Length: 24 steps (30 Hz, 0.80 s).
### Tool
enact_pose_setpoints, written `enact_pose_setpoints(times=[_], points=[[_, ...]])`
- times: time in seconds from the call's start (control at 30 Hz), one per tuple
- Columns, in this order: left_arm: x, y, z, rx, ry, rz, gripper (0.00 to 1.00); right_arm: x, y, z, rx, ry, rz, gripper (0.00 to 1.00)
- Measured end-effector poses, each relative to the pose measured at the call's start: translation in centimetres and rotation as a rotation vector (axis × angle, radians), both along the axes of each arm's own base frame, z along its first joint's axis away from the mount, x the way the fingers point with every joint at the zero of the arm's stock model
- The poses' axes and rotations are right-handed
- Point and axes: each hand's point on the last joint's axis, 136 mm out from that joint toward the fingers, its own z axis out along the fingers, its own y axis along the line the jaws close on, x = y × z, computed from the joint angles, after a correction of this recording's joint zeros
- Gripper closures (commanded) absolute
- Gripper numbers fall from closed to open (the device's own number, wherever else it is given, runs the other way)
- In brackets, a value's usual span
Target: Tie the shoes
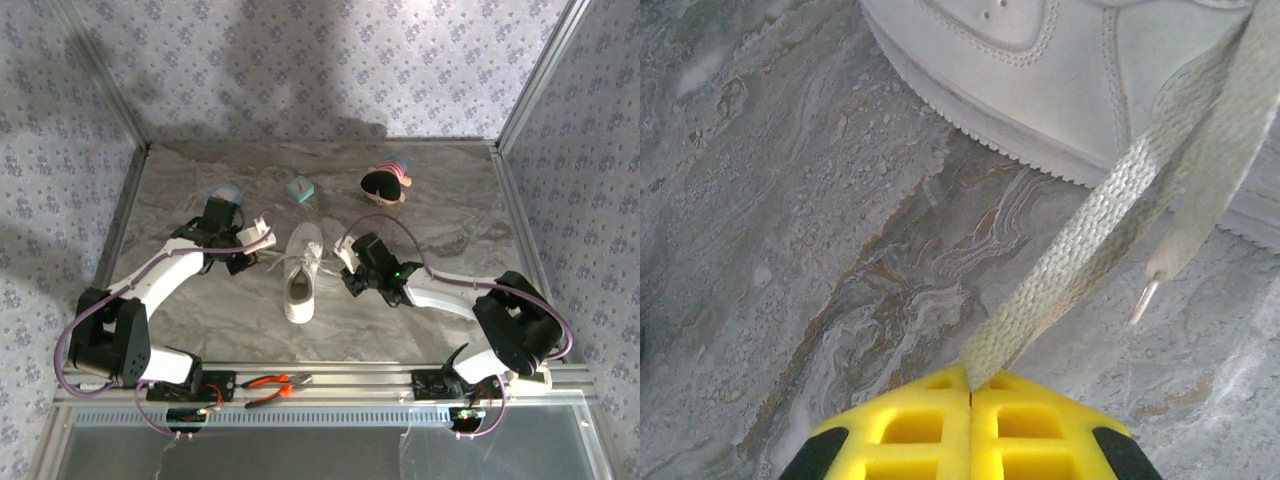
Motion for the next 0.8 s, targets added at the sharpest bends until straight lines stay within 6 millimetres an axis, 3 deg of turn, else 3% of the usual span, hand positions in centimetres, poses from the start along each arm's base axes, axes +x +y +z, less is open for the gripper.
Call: enact_pose_setpoints(times=[0.33, 0.8], points=[[-0.4, 0.7, -1.0, 0.014, 0.033, 0.037, 1.00, -0.9, -0.9, -2.0, -0.038, 0.094, 0.000, 1.00], [-1.2, 1.7, -2.4, 0.047, 0.083, 0.083, 1.00, -1.4, -0.7, -2.3, -0.032, 0.161, 0.019, 1.00]])
